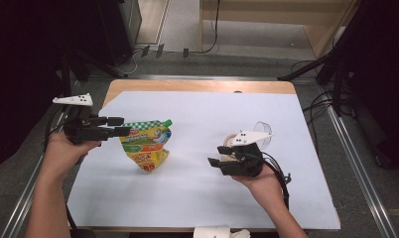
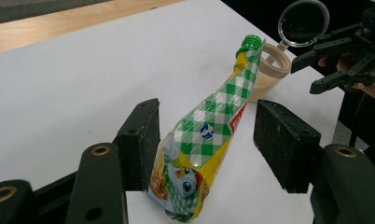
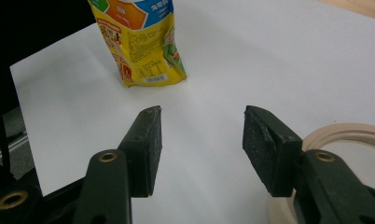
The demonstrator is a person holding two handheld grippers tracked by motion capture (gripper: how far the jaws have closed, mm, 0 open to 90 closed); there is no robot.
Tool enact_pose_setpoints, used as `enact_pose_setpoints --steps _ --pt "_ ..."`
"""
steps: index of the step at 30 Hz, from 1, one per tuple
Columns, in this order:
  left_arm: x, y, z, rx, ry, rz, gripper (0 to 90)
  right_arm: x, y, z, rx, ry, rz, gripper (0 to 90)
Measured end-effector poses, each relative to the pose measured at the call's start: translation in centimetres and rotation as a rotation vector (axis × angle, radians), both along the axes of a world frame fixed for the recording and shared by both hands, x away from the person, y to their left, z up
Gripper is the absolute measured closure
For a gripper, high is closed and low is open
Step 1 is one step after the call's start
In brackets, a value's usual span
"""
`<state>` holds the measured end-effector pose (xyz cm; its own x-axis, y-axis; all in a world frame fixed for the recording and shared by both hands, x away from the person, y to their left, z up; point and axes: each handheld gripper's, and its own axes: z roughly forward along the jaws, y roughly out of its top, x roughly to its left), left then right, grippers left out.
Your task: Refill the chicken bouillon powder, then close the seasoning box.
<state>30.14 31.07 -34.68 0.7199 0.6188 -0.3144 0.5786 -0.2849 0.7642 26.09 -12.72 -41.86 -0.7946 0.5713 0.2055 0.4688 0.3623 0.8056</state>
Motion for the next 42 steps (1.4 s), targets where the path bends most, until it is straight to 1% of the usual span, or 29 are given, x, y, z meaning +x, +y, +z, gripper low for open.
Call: enact_pose_setpoints --steps 3,4,8,10,11,15,18,20,22,24,28,30,32,38,42 --pt "-0.1 0.7 0.1 -0.011 0.004 0.014 40.5 0.1 -0.5 0.3 0.005 -0.004 -0.008 49.0" --pt "-0.1 1.0 0.1 -0.010 0.005 0.018 39.3 0.1 -0.6 0.5 0.008 -0.001 -0.012 49.1" --pt "-0.1 1.6 -0.2 0.002 0.016 0.036 39.1 0.3 -1.2 0.9 0.019 -0.004 -0.023 49.3" --pt "-0.1 1.9 -0.3 0.009 0.015 0.044 39.1 0.4 -1.5 1.1 0.019 -0.003 -0.026 49.4" --pt "-0.1 2.0 -0.4 0.007 0.014 0.048 39.1 0.4 -1.6 1.1 0.019 -0.007 -0.028 49.4" --pt "0.0 2.6 -1.0 0.036 0.009 0.070 38.9 0.5 -2.1 1.5 0.020 -0.012 -0.035 49.5" --pt "0.3 2.8 -1.6 0.033 0.024 0.080 39.0 0.6 -2.6 2.0 0.024 -0.019 -0.041 49.8" --pt "0.5 2.8 -2.1 0.035 0.028 0.080 39.0 0.7 -2.8 2.3 0.033 -0.023 -0.047 50.0" --pt "0.7 2.7 -2.6 0.050 0.011 0.086 39.5 0.7 -3.1 2.7 0.037 -0.033 -0.051 50.3" --pt "0.8 2.6 -3.1 0.050 0.020 0.095 39.2 0.8 -3.5 3.1 0.038 -0.044 -0.057 50.6" --pt "1.3 2.3 -4.0 0.040 0.034 0.095 38.0 0.8 -4.5 4.0 0.049 -0.055 -0.081 51.3" --pt "1.4 2.0 -4.3 0.043 0.038 0.090 37.9 0.8 -5.1 4.3 0.053 -0.055 -0.091 51.9" --pt "1.5 1.6 -4.5 0.057 0.040 0.079 37.7 0.9 -5.6 4.6 0.052 -0.057 -0.103 52.6" --pt "1.7 1.1 -4.9 0.063 0.045 0.066 37.2 1.0 -6.9 5.2 0.039 -0.054 -0.121 59.8" --pt "1.8 0.8 -4.8 0.065 0.038 0.060 37.1 1.0 -8.0 5.5 0.051 -0.040 -0.140 68.1"
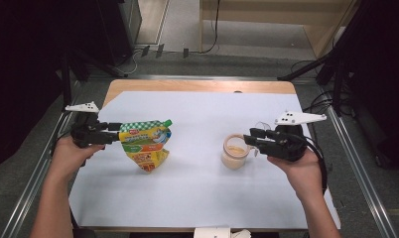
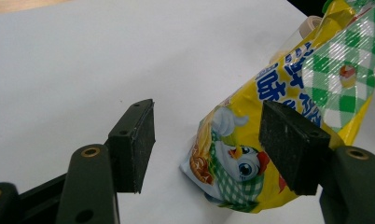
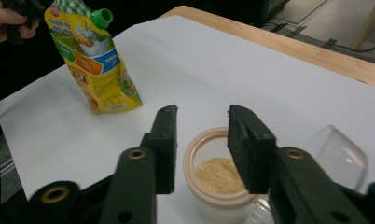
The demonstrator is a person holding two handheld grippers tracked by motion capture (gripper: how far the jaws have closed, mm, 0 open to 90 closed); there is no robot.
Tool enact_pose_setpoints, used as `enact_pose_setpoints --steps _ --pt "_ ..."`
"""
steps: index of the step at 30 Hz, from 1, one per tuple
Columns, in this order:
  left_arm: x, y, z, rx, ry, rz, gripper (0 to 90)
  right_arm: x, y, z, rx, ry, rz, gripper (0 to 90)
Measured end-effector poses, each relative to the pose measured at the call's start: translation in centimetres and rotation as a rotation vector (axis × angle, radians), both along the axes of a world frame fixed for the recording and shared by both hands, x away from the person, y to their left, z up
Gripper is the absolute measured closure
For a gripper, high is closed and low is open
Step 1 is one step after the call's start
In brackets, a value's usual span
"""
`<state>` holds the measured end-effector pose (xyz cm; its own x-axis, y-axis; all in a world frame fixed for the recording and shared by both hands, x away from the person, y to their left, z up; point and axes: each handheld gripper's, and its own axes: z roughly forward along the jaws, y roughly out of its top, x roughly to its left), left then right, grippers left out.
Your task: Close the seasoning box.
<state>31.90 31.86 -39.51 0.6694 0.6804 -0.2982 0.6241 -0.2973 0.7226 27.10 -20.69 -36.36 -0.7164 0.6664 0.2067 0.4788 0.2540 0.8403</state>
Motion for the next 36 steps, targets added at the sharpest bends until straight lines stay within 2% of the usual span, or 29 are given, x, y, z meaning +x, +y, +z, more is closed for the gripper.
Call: enact_pose_setpoints --steps 11,21,26,32,36 --pt "0.3 -0.2 -0.1 -0.007 0.000 -0.007 36.8 0.0 -3.1 0.3 0.012 0.016 -0.059 90.0" --pt "0.4 -0.1 -0.1 -0.008 -0.009 -0.009 36.8 0.3 -5.9 0.1 0.002 0.019 -0.153 90.0" --pt "0.4 -0.1 -0.1 -0.006 -0.010 -0.004 36.8 0.8 -6.7 -1.2 -0.018 0.030 -0.201 90.0" --pt "0.4 0.1 0.0 -0.009 -0.015 -0.001 36.7 1.7 -6.9 -3.4 0.011 0.065 -0.212 90.0" --pt "0.3 0.1 0.0 -0.008 -0.018 -0.001 36.8 2.0 -6.6 -4.5 0.010 0.091 -0.211 90.0"
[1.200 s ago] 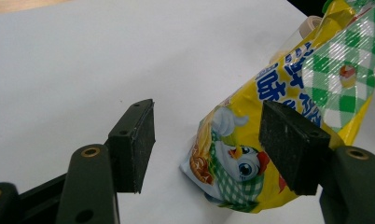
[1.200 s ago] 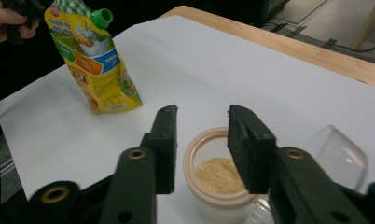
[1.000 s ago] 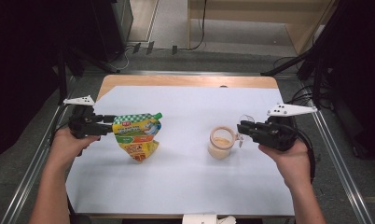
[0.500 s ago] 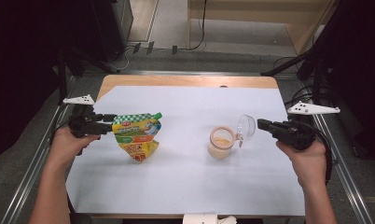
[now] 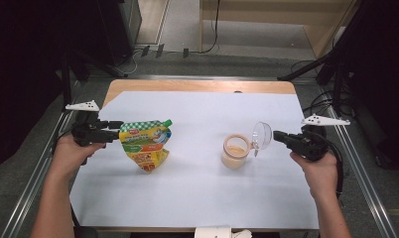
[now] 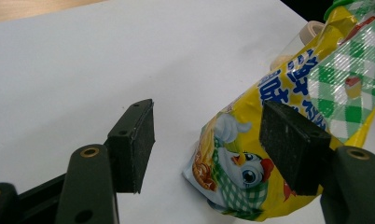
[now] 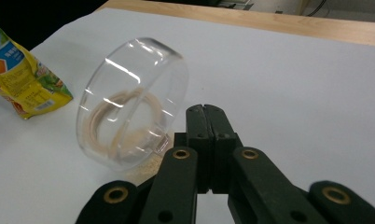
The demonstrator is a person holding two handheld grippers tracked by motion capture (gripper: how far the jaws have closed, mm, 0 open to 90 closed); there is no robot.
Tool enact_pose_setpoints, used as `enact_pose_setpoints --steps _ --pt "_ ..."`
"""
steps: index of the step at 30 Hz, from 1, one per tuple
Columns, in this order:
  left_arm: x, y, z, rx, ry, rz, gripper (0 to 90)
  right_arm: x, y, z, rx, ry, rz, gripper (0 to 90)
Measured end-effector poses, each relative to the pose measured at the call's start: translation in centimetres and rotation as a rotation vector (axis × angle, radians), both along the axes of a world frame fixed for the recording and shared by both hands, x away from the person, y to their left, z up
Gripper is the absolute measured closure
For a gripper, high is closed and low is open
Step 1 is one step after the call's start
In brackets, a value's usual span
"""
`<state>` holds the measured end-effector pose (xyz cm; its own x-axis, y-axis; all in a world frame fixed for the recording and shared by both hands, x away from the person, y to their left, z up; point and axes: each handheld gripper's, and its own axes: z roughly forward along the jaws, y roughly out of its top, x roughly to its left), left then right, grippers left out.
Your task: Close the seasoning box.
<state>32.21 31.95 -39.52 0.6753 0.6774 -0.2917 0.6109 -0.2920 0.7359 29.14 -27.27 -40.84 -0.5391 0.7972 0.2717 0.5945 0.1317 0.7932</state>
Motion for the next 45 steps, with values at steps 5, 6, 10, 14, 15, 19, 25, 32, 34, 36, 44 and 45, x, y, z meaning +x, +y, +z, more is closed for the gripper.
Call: enact_pose_setpoints --steps 5,6,10,14,15,19,25,32,34,36,44,45 --pt "0.0 0.0 0.0 -0.001 0.000 0.001 36.7 0.1 0.7 -0.9 -0.014 0.018 0.016 90.0" --pt "0.0 0.0 0.0 0.001 0.001 0.001 36.6 0.1 0.8 -1.0 -0.013 0.025 0.020 90.0" --pt "0.0 0.2 0.0 -0.008 -0.002 0.005 36.6 0.2 1.5 -1.2 -0.012 0.027 0.041 90.0" --pt "0.1 0.2 -0.1 -0.001 0.003 0.007 36.5 0.2 2.0 -1.2 -0.013 0.028 0.054 90.0" --pt "0.1 0.2 -0.1 -0.004 0.005 0.008 36.5 0.1 2.1 -1.2 -0.015 0.025 0.057 90.0" --pt "0.1 0.1 -0.1 0.005 0.007 0.007 36.5 -0.1 2.5 -1.0 -0.014 0.025 0.068 90.0" --pt "0.0 0.0 -0.1 0.008 0.007 0.005 36.5 -0.3 3.2 -0.9 -0.020 0.020 0.089 90.0" --pt "0.0 0.0 -0.2 0.008 0.007 0.006 36.4 -0.4 3.4 -0.9 -0.027 0.014 0.100 86.6" --pt "0.0 0.0 -0.1 0.007 0.007 0.006 36.4 -0.4 3.4 -0.9 -0.029 0.013 0.102 84.7" --pt "0.0 0.0 -0.2 0.006 0.006 0.008 36.4 -0.3 3.3 -0.9 -0.033 0.011 0.101 82.5" --pt "0.0 0.1 -0.1 0.005 0.007 0.009 36.4 0.0 2.6 -1.5 -0.041 0.012 0.099 68.5" --pt "0.0 0.1 -0.1 0.005 0.007 0.010 36.4 0.0 2.5 -1.6 -0.043 0.012 0.097 68.0"
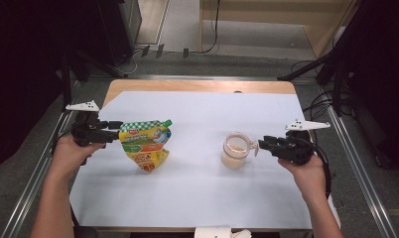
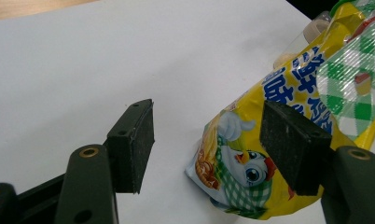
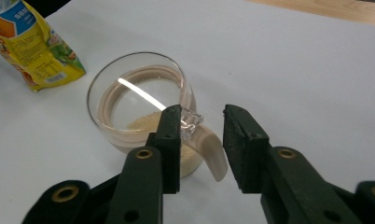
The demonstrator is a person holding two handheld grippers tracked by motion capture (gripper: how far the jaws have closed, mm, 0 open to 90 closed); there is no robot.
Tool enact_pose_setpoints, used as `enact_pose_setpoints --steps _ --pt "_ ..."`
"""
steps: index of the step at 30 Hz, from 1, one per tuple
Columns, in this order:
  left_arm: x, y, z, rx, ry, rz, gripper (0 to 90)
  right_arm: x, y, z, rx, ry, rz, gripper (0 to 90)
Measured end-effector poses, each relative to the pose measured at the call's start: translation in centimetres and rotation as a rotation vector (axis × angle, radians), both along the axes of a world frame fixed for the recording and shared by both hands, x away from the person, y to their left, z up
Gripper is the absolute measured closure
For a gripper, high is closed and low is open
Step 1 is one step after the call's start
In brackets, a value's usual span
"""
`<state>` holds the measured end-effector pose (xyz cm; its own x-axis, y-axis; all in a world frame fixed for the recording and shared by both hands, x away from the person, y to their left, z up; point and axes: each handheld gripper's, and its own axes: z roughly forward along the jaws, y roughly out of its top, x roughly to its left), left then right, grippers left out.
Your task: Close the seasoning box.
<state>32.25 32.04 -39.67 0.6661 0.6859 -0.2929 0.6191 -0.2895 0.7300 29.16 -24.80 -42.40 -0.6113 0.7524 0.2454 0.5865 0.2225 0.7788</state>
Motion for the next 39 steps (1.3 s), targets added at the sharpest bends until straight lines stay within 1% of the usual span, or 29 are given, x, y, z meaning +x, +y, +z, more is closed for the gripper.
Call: enact_pose_setpoints --steps 2,7,10,13,17,20,21,23,26,28,30,31,33,34,39 --pt "0.0 0.0 0.0 0.000 0.000 0.000 36.4 0.1 -0.2 -0.2 -0.002 -0.006 0.000 65.3" --pt "0.0 0.1 0.0 -0.003 0.000 0.003 36.3 0.3 -0.7 -0.9 -0.012 -0.007 -0.008 55.0" --pt "0.0 0.2 0.0 -0.003 0.000 0.007 36.3 0.5 -1.0 -1.4 -0.009 0.000 -0.015 51.2" --pt "0.0 0.2 0.0 -0.002 0.002 0.007 36.4 0.6 -1.3 -1.7 -0.009 -0.007 -0.027 47.6" --pt "0.0 0.2 -0.1 0.000 0.002 0.009 36.3 0.8 -1.8 -2.3 -0.016 -0.010 -0.053 45.0" --pt "0.0 0.2 -0.1 -0.002 0.004 0.011 36.4 1.1 -2.1 -2.8 -0.006 -0.004 -0.061 41.8" --pt "0.0 0.2 -0.1 0.001 0.004 0.011 36.4 1.1 -2.1 -3.1 -0.005 -0.014 -0.075 39.8" --pt "0.0 0.2 -0.1 0.005 0.006 0.010 36.4 1.3 -2.2 -3.4 -0.017 -0.020 -0.077 38.8" --pt "0.0 0.2 -0.2 0.004 0.007 0.011 36.3 1.5 -2.4 -3.9 -0.018 0.000 -0.091 38.2" --pt "0.1 0.2 -0.2 0.007 0.009 0.013 36.2 1.6 -2.6 -4.1 -0.014 0.007 -0.101 35.3" --pt "0.1 0.2 -0.3 0.007 0.011 0.015 36.2 1.6 -2.8 -4.4 -0.016 -0.013 -0.108 31.5" --pt "0.1 0.3 -0.3 0.006 0.013 0.015 36.2 1.6 -2.9 -4.5 -0.021 -0.023 -0.109 31.5" --pt "0.1 0.3 -0.4 0.008 0.014 0.015 36.2 1.6 -2.9 -4.7 -0.041 -0.030 -0.114 30.3" --pt "0.1 0.3 -0.4 0.008 0.014 0.015 36.2 1.6 -2.9 -4.7 -0.045 -0.033 -0.113 28.9" --pt "0.1 0.2 -0.4 0.008 0.016 0.016 36.2 1.6 -2.7 -4.9 -0.061 -0.036 -0.107 28.7"
